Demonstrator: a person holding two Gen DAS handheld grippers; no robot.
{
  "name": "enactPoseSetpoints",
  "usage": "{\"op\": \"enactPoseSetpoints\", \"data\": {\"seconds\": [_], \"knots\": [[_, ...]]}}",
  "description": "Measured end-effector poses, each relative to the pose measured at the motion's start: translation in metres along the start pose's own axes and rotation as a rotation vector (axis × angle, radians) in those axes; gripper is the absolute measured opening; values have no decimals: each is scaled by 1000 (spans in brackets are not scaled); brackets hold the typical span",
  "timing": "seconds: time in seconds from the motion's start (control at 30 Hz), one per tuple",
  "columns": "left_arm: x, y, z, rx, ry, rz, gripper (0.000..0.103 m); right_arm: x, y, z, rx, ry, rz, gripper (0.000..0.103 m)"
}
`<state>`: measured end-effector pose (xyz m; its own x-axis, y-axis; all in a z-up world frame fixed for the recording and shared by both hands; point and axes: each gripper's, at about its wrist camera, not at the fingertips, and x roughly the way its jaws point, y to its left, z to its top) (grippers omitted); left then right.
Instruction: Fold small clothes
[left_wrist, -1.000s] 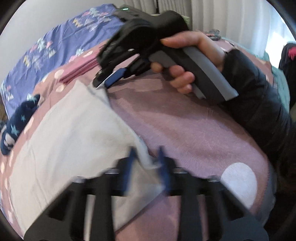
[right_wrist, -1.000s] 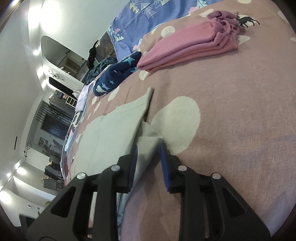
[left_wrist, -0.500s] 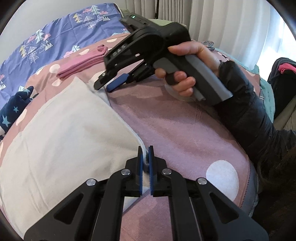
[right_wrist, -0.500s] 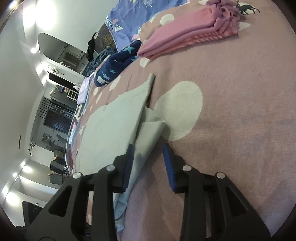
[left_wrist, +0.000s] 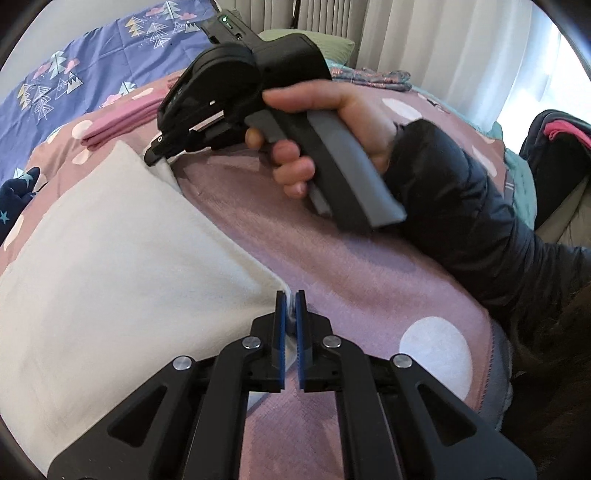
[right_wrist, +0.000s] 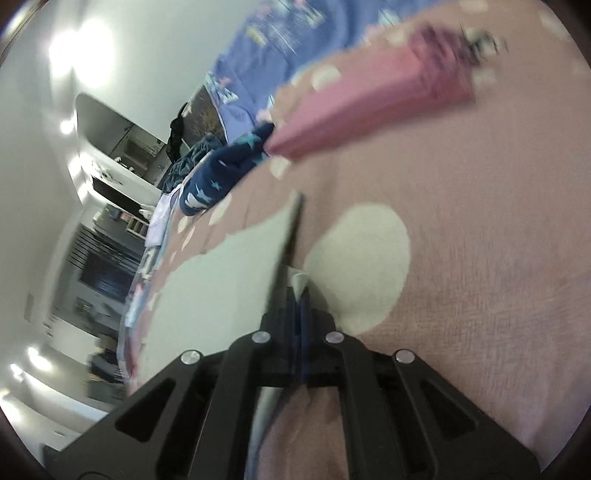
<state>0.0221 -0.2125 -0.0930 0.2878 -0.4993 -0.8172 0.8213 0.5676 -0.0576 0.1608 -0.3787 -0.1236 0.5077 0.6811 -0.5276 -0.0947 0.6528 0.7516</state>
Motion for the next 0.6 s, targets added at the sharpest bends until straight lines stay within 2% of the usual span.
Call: {"op": "enactPoseSetpoints", "data": {"seconds": [0.07,0.2,0.27,0.3,0.33,0.37,0.4,0.47,0.53,0.6], "knots": [[-2,3,-2,-19,-6,-13,4,-6,-2,1,16,3,45,6],[-8,2,-3,-17,-16,-35,4,-10,7,-2,-30,43,99,43],[-8,-1,-4,-6,-18,-38,4,-3,20,-4,-92,60,91,55],[-7,-1,-4,-6,-16,-38,4,1,26,-7,-126,64,66,56],[-5,-1,-4,-9,-13,-41,4,5,32,-11,-164,52,9,54],[-1,0,-5,-14,-7,-45,4,8,35,-13,-185,24,-61,32],[0,0,-5,-14,-3,-46,4,11,37,-15,-193,-3,-113,4],[2,2,-5,-15,-2,-50,4,0,43,-17,-204,-85,-64,4],[1,4,-6,-26,-12,-63,4,-23,62,-21,-285,-172,-7,4],[2,6,-7,-29,-12,-70,4,-27,70,-25,-352,-193,-36,4]]}}
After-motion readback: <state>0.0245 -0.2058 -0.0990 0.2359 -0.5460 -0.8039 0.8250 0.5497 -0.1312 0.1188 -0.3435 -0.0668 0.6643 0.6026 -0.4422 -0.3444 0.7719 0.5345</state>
